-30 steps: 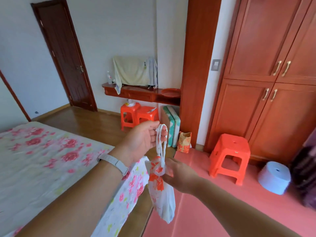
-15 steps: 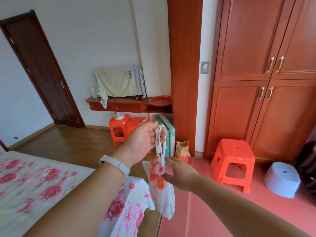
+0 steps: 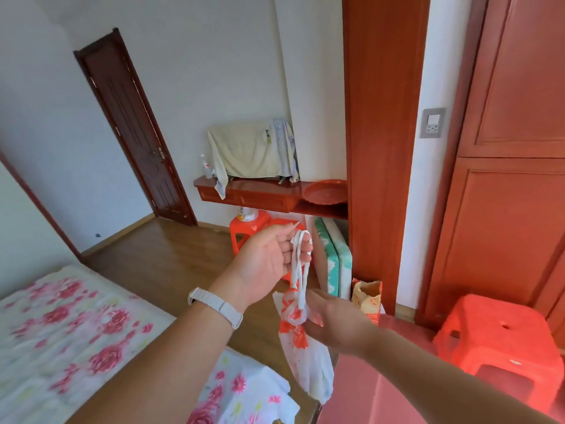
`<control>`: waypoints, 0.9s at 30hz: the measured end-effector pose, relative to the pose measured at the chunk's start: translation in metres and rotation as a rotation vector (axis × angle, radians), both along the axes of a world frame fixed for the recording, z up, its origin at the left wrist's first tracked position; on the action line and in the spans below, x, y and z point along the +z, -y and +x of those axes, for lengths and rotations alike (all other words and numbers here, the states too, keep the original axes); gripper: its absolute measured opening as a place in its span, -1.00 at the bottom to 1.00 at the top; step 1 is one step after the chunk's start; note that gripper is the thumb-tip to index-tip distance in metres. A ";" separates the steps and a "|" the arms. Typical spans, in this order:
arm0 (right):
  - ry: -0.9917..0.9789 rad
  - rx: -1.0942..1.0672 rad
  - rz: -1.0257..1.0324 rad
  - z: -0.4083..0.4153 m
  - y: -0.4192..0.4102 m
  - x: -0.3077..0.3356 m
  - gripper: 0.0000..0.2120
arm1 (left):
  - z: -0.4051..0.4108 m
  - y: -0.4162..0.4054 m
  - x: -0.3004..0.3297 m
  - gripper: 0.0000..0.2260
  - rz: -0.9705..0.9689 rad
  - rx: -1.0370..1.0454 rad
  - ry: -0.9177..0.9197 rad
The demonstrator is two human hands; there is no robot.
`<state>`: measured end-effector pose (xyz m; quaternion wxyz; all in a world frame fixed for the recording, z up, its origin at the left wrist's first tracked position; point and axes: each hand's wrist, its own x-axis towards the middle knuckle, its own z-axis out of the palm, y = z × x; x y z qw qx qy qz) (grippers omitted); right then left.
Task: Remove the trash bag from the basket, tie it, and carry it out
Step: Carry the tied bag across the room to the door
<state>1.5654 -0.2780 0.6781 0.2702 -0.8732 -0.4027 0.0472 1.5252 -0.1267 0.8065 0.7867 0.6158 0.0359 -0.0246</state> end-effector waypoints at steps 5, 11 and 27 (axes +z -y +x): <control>0.023 0.024 0.041 0.074 -0.002 0.007 -0.68 | 0.058 0.001 0.008 -0.71 -0.002 0.039 0.024; -0.015 0.025 0.028 0.158 -0.030 0.004 -0.68 | 0.125 -0.032 0.004 -0.75 0.049 0.041 0.041; -0.131 0.048 -0.043 0.362 -0.215 -0.021 -0.64 | 0.344 -0.212 -0.030 -0.77 -0.075 0.035 0.007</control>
